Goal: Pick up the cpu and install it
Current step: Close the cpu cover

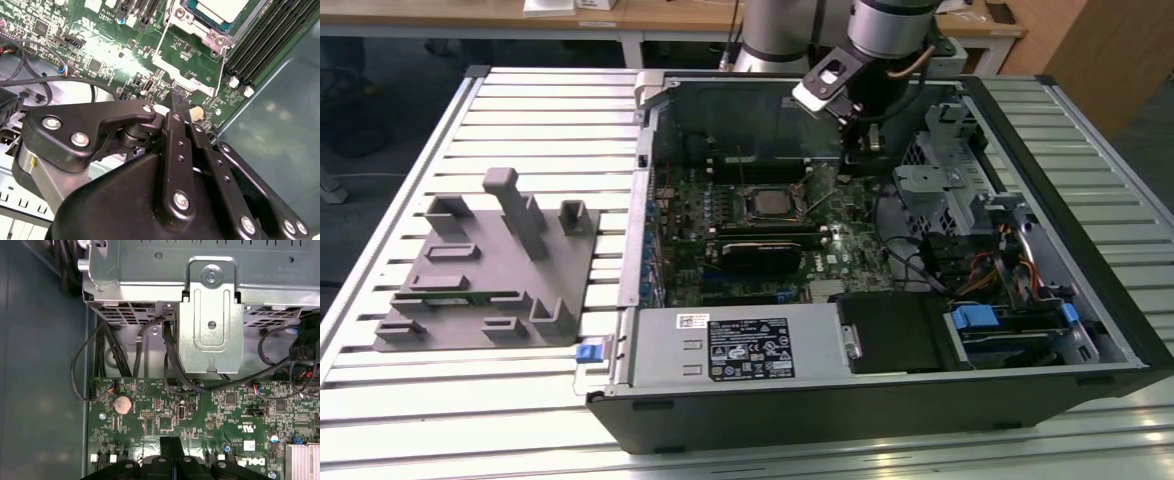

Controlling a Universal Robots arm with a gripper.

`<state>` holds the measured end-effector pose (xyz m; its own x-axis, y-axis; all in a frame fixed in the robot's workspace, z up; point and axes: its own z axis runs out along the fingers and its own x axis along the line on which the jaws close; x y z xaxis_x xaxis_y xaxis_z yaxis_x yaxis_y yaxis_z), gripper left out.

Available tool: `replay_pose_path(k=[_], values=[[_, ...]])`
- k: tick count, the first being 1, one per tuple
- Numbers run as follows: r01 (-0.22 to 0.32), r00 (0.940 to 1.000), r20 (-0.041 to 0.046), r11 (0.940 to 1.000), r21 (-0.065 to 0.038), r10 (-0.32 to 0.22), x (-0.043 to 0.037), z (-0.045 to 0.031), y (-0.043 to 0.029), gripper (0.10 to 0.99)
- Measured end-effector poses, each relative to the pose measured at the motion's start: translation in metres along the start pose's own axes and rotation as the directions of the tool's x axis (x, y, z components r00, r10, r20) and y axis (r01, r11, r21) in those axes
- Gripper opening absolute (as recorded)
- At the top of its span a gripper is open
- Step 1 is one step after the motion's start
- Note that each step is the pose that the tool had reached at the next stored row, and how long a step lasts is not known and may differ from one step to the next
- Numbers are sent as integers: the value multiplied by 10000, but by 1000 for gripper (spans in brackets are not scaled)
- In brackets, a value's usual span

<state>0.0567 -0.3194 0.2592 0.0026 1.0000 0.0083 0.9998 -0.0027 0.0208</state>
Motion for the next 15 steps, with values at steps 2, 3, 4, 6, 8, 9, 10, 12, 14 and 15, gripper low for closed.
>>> replay_pose_path(k=[2,3,4,6,8,9,10,12,14,15], values=[[-1,10000,0,10000,1,1,0,30,2,106],[0,10000,0,10000,2,0,-1,47,3,106],[-1,10000,0,10000,2,1,-1,65,4,106],[-2,10000,-2,10000,3,2,-1,104,3,106],[-1,10000,0,10000,4,1,-1,130,3,106],[0,10000,0,10000,4,0,-1,134,0,106],[1,10000,2,10000,5,-1,-1,134,-11,106],[0,10000,-2,10000,5,0,-1,134,-49,106],[0,10000,-3,10000,4,0,-1,133,-97,106],[0,10000,-2,10000,4,0,-2,132,-116,106]])
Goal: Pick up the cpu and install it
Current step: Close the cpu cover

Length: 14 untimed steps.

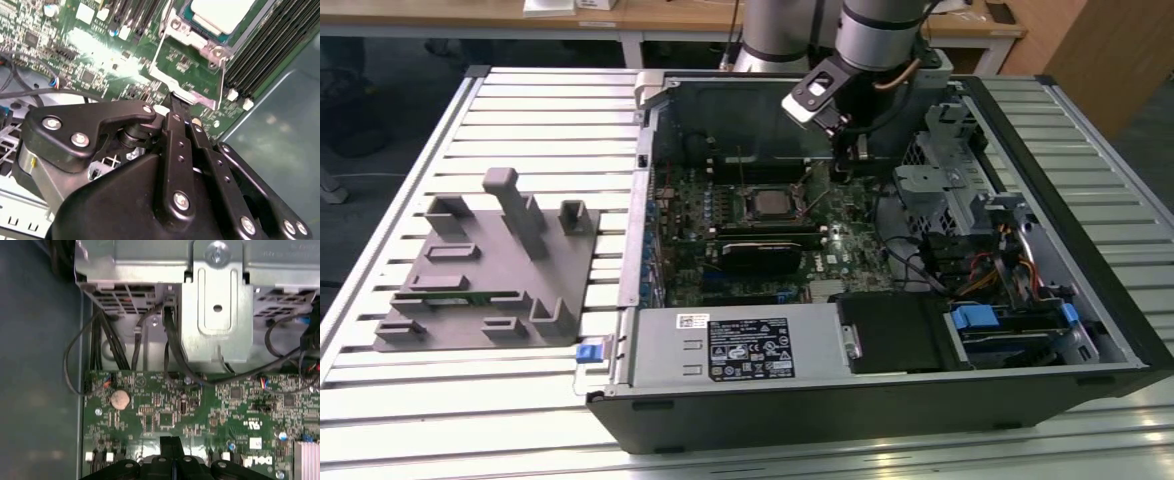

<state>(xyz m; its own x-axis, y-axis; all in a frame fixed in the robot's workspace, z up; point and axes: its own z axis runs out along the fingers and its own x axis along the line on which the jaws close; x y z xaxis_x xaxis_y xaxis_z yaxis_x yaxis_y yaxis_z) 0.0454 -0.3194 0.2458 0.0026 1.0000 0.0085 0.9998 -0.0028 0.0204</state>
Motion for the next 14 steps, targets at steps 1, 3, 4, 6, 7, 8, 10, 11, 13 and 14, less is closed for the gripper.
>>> replay_pose_path(k=[1,3,4,6,7,8,10,11,13,14], values=[[0,10000,-1,10000,0,0,0,0,-12,106],[-1,10000,-5,10000,-1,1,0,1,-22,106],[-1,10000,-7,10000,0,1,0,1,-23,106],[-2,10000,-8,10000,-1,2,0,2,-31,106],[-2,10000,-8,10000,-1,2,0,2,-37,106],[-1,10000,-6,10000,0,1,0,1,-46,106],[-1,10000,-6,10000,0,1,1,2,-67,106],[-2,10000,-7,10000,0,2,1,2,-77,106],[-2,10000,-7,10000,-1,2,1,2,-94,106],[-2,10000,-8,10000,0,2,1,2,-98,106]])
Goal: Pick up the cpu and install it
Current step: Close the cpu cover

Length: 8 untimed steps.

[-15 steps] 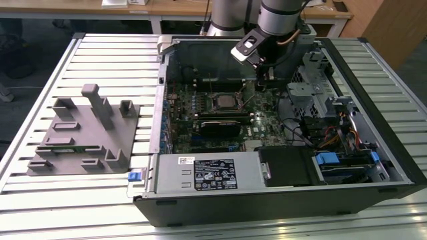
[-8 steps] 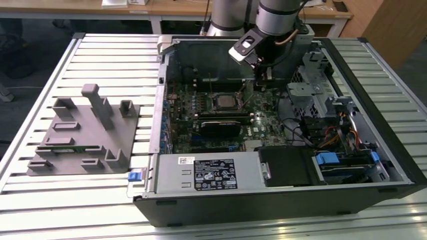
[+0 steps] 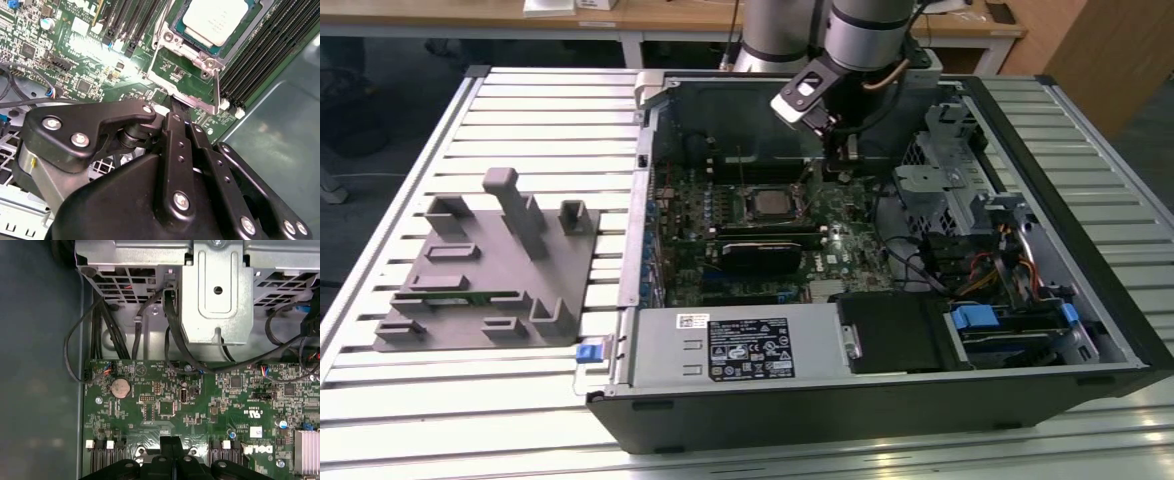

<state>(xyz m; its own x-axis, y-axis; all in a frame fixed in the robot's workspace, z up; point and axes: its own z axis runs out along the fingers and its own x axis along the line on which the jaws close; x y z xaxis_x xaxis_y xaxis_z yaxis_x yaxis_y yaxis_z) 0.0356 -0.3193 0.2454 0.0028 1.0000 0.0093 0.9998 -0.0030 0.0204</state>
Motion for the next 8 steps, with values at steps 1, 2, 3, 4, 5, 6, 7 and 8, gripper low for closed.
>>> replay_pose_path(k=[1,2,3,4,5,6,7,8], values=[[-1,10000,-6,10000,0,1,0,0,-1,106],[0,10000,-14,10000,0,0,1,0,-4,106],[-1,10000,-16,10000,0,1,1,0,-14,106],[-2,10000,-16,10000,1,2,0,0,-26,106],[-1,10000,-17,10000,0,1,0,1,-35,106],[-1,10000,-17,10000,0,1,0,1,-44,106],[-2,10000,-17,10000,0,2,0,1,-48,106],[-1,10000,-16,10000,1,1,0,1,-52,106]])
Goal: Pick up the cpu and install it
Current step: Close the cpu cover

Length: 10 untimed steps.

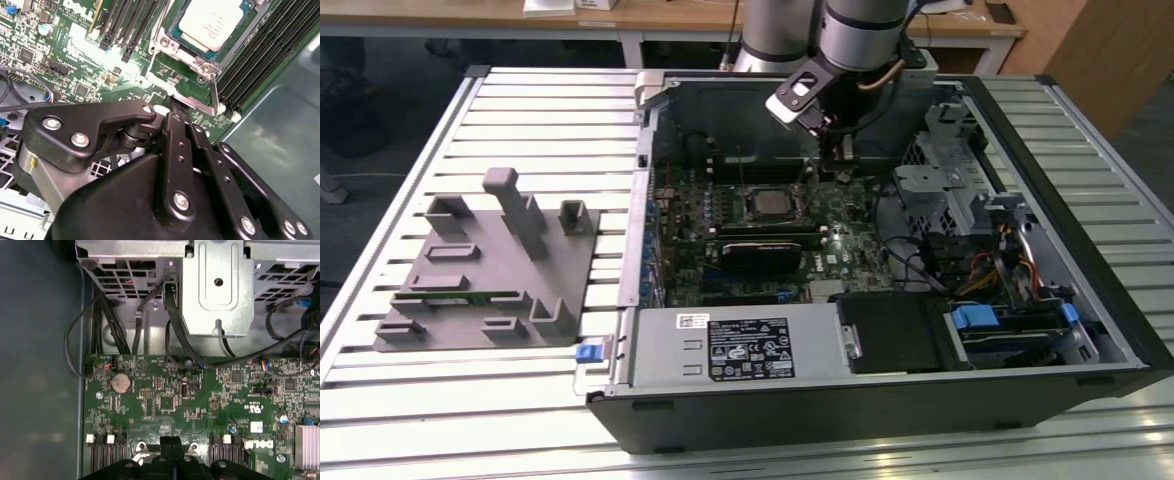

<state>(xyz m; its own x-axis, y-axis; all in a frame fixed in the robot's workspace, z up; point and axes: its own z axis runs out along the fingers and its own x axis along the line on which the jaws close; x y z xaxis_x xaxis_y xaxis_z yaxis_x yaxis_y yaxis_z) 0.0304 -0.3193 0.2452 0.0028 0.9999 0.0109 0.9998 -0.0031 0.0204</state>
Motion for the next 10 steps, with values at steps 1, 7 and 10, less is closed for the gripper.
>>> replay_pose_path(k=[1,7,10], values=[[1,10000,0,10000,0,-1,0,0,-5,106],[1,10000,-1,10000,0,-1,0,1,-50,106],[0,10000,-2,10000,-1,0,0,3,-72,106]])
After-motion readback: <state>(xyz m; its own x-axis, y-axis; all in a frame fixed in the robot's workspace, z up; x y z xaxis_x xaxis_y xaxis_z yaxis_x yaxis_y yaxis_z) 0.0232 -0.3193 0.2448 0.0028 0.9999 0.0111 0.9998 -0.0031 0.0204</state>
